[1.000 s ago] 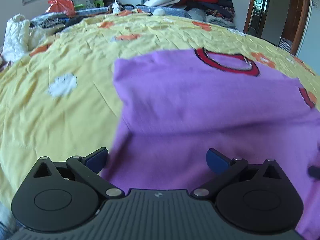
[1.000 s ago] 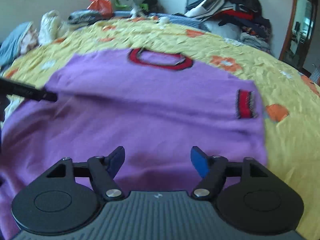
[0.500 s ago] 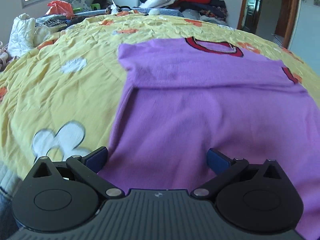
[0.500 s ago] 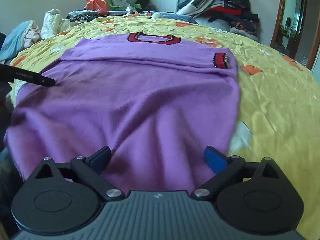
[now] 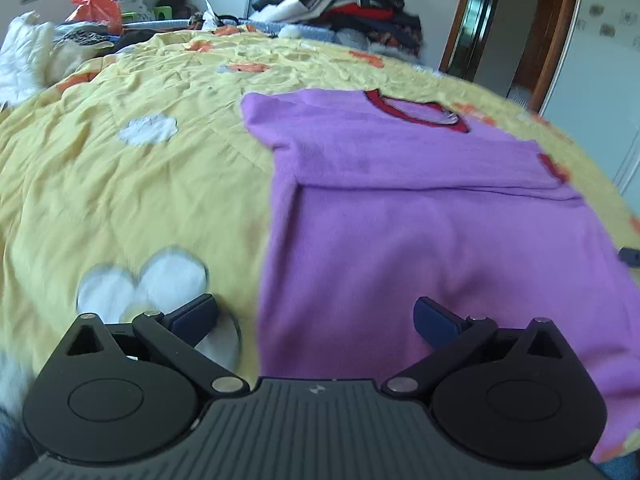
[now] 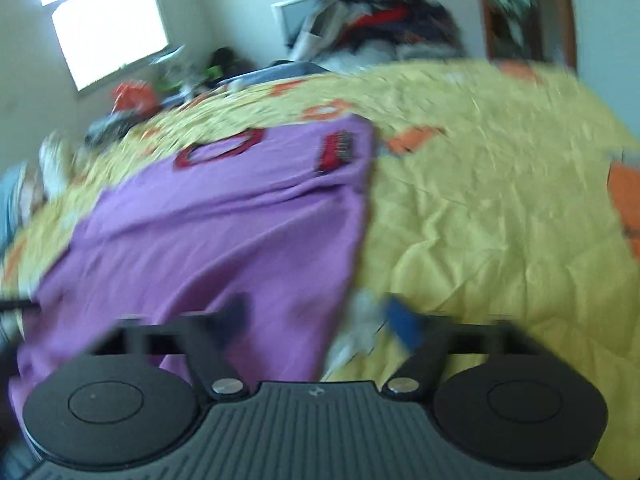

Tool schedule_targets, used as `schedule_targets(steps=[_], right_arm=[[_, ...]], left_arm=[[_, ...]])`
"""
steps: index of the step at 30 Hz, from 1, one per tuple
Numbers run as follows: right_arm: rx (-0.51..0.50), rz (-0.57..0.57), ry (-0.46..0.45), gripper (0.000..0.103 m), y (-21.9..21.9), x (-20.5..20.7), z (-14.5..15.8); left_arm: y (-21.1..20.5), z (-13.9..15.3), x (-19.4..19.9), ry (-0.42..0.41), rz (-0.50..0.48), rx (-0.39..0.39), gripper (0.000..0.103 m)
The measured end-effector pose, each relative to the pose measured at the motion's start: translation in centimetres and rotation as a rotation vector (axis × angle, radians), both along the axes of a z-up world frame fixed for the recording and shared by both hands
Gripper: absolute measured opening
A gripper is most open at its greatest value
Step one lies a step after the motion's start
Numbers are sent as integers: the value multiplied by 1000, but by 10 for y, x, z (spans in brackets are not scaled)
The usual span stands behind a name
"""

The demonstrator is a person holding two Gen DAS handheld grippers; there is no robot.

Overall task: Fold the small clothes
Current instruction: 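Open the right tool to release the cuff and withdraw it, then grasp the striped sweater hem with both tools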

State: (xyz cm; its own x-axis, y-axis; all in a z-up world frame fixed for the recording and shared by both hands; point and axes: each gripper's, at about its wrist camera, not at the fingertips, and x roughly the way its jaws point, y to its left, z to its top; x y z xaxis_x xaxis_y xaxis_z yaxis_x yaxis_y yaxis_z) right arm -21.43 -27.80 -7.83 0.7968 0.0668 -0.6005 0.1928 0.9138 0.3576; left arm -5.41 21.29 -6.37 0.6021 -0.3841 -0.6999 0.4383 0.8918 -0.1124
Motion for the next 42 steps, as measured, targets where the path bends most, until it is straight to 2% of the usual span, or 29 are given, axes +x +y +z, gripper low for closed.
schedule_targets(steps=[4,6,7,8,10,12,14,17,22,26,28,31,32,33,34,35,37,38,41,42], right_arm=[[65,81,0,43,-3,16,1],[73,159,3,25,7,18,-3],[74,175,-1,20,11,18,-4],[85,180,-1,9,12,18,-7],[133,172,-18,6,7,13,-11],[173,163,-34,5,-1,11,-13],[196,165,-60,5,-5,8,-12],[225,165,-114,5,-11,9,-8],[279,146,-199,5,-27,18,5],[256,121,-222,5,-39,28,14],[251,95,-231,5,-45,33,16],[190,68,-206,5,-51,39,15],[165,54,-185,5,-51,40,12],[137,36,-149,5,-50,42,7],[128,47,-107,6,-49,44,3],[139,73,-86,6,-47,43,-1],[130,98,-66,7,-40,39,-4],[147,105,-56,8,-40,38,-6],[197,129,-55,8,-35,32,-13],[217,129,-50,8,-34,32,-15]], left_arm=[[-8,2,20,45,-44,-21,102],[-8,3,19,80,-89,-81,97],[-9,5,17,89,-97,-94,86],[-9,6,15,88,-94,-86,79],[-2,8,16,103,-73,-86,34],[17,8,27,194,-35,-168,6],[34,4,35,253,-28,-243,7],[41,2,44,275,-12,-279,7],[42,22,63,239,12,-347,2],[32,39,88,192,2,-324,0],[22,43,102,158,11,-278,0],[18,43,122,117,34,-236,0],[24,41,127,144,52,-253,0],[32,39,126,174,31,-314,0],[41,37,118,190,10,-352,5],[46,36,107,194,2,-335,13],[54,31,81,208,-12,-289,84],[58,29,66,190,-16,-296,93],[61,16,41,225,-38,-281,92],[63,11,35,247,-33,-304,92]])
